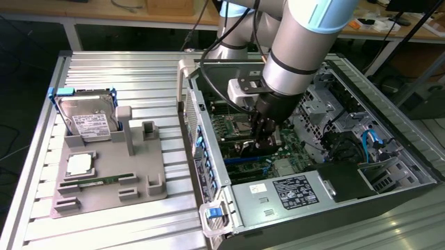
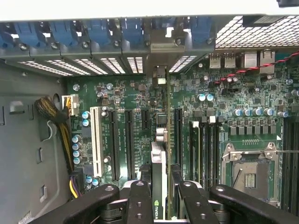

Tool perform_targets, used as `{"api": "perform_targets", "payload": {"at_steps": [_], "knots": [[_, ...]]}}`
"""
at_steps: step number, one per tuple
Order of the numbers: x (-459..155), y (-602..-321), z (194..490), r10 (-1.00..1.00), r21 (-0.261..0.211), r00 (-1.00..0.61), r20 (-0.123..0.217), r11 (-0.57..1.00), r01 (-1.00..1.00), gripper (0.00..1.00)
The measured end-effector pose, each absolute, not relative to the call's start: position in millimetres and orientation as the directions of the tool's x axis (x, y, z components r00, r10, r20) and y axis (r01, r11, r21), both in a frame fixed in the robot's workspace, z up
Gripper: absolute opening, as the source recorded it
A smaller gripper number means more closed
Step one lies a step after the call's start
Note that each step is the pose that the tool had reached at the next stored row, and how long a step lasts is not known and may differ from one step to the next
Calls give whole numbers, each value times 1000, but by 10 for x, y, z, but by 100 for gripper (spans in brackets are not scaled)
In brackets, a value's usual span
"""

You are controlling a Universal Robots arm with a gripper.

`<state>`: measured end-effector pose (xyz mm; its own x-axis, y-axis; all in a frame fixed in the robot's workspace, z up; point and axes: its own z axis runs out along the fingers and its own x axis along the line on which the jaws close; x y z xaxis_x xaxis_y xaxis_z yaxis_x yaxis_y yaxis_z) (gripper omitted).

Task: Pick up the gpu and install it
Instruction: 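Insert the gpu into the slot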

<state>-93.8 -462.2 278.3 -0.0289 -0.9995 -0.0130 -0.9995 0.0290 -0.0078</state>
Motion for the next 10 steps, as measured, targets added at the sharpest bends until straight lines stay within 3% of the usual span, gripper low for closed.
{"api": "perform_targets", "payload": {"at_steps": [10], "knots": [[-972, -4622, 2765, -999, -8, -30, -13, 30, -1000, 27]]}}
